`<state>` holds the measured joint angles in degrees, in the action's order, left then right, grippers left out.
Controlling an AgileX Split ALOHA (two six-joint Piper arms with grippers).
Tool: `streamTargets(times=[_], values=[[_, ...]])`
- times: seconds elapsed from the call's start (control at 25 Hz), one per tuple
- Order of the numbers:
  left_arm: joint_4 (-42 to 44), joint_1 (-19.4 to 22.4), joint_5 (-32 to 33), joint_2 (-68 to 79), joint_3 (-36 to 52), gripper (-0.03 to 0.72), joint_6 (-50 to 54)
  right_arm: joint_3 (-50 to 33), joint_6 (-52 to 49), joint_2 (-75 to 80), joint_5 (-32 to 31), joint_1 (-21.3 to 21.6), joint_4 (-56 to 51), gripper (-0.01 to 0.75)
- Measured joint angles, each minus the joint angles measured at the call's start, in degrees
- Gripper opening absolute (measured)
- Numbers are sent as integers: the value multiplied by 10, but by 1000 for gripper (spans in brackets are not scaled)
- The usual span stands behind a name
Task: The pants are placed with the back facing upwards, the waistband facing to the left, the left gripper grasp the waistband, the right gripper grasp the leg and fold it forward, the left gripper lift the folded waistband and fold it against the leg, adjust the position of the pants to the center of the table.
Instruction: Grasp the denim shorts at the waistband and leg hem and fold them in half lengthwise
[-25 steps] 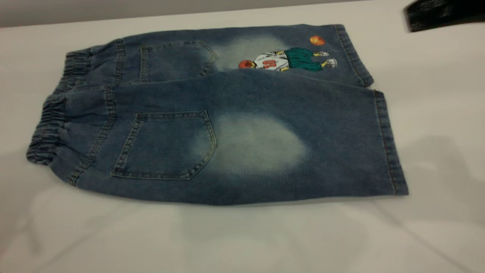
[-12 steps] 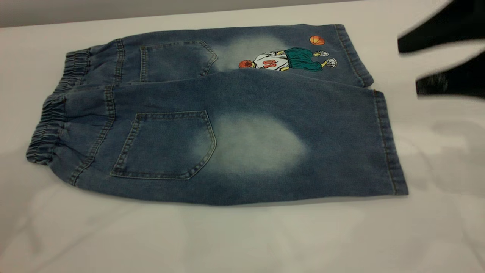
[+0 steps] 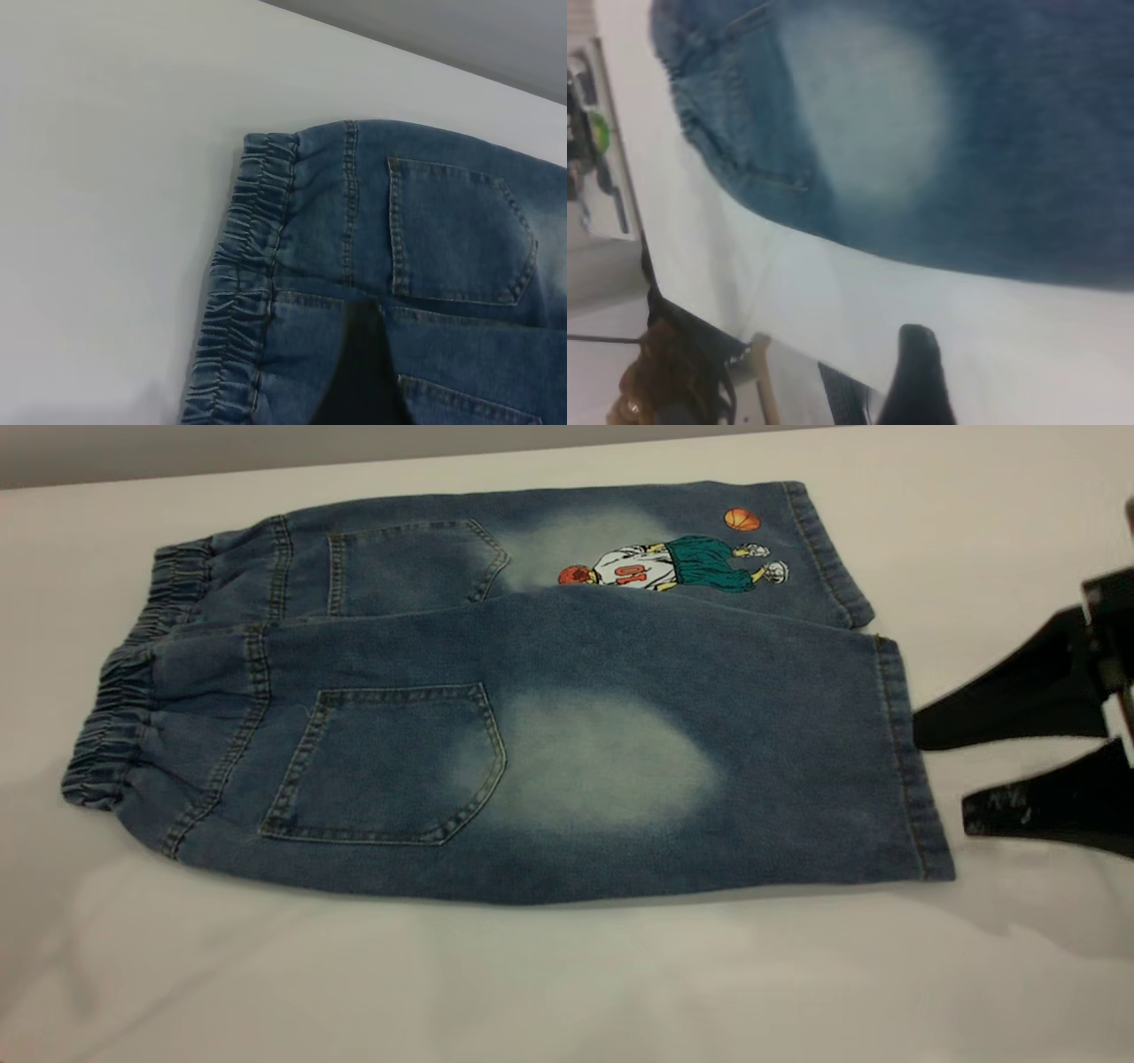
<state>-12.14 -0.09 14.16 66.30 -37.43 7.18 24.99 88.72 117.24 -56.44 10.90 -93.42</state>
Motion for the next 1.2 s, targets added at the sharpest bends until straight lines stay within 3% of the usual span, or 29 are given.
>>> streamTargets(times=[0.44, 0.84, 1.2], values=[[0, 0, -5, 0, 0, 499, -3, 0, 13, 104, 35, 0, -48, 477], [0, 0, -8, 0, 0, 499, -7, 5, 12, 137, 15, 0, -62, 474], [0, 0, -9, 0, 0, 499, -7, 78, 10, 189, -34, -1, -53, 464]])
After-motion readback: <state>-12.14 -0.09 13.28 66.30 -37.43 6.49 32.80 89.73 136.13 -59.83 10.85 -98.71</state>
